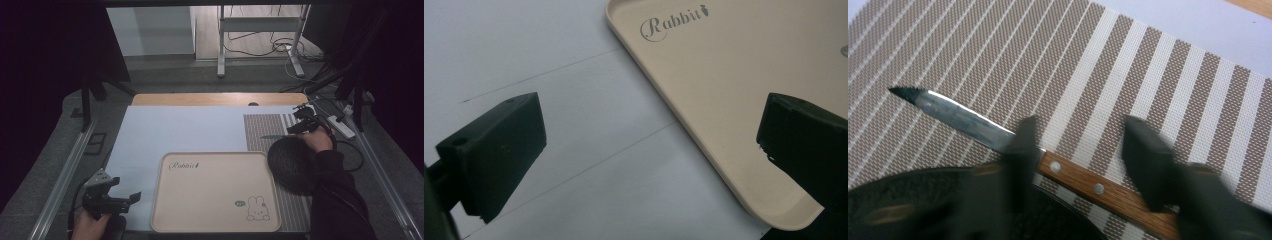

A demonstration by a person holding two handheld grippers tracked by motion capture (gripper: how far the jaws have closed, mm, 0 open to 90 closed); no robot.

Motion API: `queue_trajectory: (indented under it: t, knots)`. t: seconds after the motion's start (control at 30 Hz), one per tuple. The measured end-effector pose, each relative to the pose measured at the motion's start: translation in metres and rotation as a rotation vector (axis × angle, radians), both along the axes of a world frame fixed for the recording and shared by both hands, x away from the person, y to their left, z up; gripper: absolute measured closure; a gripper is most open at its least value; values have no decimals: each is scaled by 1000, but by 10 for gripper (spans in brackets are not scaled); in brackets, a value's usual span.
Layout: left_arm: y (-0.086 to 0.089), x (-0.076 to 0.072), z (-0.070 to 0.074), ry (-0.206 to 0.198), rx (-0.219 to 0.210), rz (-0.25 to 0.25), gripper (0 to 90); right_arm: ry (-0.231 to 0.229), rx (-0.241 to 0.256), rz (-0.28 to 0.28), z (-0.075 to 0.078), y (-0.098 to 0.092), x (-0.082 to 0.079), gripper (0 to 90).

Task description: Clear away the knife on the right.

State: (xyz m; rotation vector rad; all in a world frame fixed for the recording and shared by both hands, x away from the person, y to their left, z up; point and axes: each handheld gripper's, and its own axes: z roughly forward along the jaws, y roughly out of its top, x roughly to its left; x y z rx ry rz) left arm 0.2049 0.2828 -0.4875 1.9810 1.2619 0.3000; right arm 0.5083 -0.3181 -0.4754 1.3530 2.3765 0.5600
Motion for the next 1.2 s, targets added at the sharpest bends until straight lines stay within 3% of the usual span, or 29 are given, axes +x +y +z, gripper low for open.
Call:
queue_trajectory:
  t: [0.07,0.1,0.2,0.4,0.5,0.67,1.07,1.2]
  knots:
    - [0,0,0,0,1,-1,0,14,-5,13,0,-3,2,884]
    - [0,0,0,0,3,-2,0,21,-3,14,0,-5,4,894]
    - [0,0,0,0,3,-2,0,50,-13,3,-3,-12,9,894]
    - [-1,0,0,0,7,-2,0,31,-22,-58,-11,-32,12,894]
    - [-1,0,0,1,11,-4,0,48,-29,-80,-16,-45,10,894]
    - [-2,0,0,2,14,-5,0,63,-4,-103,-17,-54,6,894]
    - [-2,1,0,2,15,-11,0,170,-14,-88,-12,-61,-10,894]
    - [-3,1,0,1,19,-15,0,183,-16,-91,-11,-63,-13,894]
